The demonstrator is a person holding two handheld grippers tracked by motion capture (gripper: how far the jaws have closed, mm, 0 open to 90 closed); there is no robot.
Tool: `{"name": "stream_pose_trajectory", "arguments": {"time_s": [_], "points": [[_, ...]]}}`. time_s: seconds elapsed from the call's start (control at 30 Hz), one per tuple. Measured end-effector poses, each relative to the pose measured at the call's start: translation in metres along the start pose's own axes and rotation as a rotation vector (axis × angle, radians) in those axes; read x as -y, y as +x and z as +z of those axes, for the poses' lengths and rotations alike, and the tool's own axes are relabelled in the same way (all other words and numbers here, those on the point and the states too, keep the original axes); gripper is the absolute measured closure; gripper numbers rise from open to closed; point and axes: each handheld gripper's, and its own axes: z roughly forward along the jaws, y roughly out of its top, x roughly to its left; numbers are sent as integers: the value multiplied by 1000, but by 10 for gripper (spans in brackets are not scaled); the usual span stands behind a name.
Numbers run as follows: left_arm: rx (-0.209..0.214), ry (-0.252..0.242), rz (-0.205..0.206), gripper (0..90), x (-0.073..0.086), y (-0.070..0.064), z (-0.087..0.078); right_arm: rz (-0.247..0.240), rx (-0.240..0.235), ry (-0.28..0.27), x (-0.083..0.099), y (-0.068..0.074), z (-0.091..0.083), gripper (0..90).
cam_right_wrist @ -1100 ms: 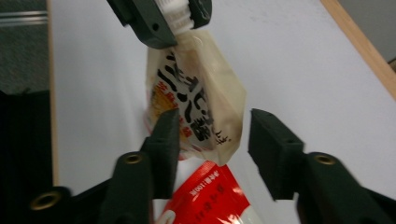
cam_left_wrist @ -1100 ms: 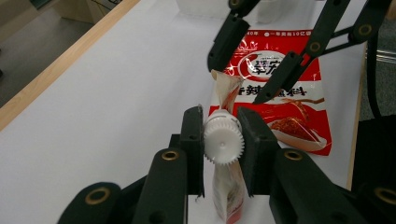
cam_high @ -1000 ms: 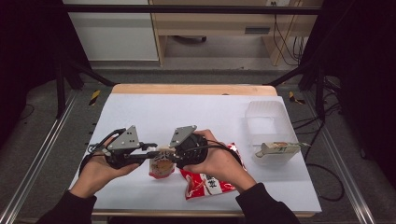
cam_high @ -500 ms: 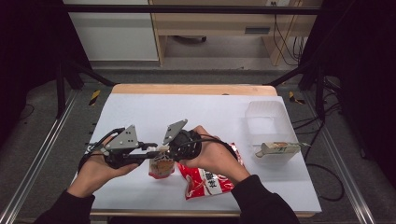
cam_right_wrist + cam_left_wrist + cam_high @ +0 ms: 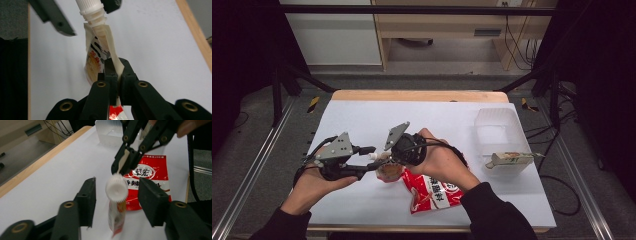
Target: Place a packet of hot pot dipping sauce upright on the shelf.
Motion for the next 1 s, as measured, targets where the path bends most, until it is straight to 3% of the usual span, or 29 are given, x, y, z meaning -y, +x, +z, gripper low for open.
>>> {"name": "stream_pose_trajectory", "arguments": {"time_s": [0.1, 0.27, 0.3, 0.43, 0.57, 0.73, 0.9, 1.0], "points": [[-28, -11, -24, 345, 10, -1, -1, 4, 21, -1, -1, -8, -6, 874], [-53, 6, -53, 264, 30, -1, 1, 13, 46, -8, 2, -20, -13, 874], [-66, 25, -67, 254, 40, -1, 4, 8, 56, -14, 4, -25, -17, 873], [-89, 45, -101, 216, 58, 1, 8, 9, 80, -20, 10, -33, -27, 873], [-99, 37, -143, 184, 72, 3, 11, 15, 108, -20, 16, -41, -39, 872], [-121, 52, -150, 161, 82, 5, 15, 13, 132, -31, 22, -46, -53, 872], [-172, 41, -188, 135, 96, 4, 16, 21, 166, -54, 34, -49, -74, 872], [-175, 49, -193, 122, 103, 2, 17, 31, 180, -53, 41, -51, -82, 872]]}}
